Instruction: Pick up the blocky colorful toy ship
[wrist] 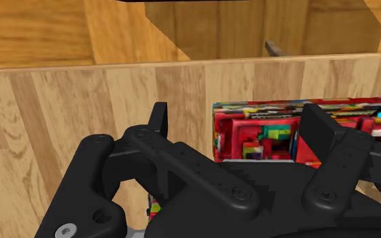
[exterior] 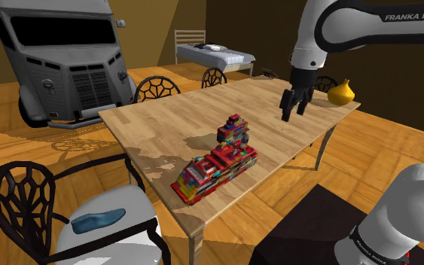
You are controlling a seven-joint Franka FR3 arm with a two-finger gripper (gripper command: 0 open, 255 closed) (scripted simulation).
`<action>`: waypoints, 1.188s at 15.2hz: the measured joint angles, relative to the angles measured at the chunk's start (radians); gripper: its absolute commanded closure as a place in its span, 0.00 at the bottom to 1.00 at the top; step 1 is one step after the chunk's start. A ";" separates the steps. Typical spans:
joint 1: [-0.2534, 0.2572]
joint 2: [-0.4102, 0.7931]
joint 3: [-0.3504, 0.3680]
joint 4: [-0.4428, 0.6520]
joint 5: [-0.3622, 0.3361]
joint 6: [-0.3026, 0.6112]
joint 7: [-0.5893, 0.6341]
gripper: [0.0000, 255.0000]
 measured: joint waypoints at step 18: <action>-0.006 0.776 0.011 0.684 -0.111 0.028 -0.030 0.00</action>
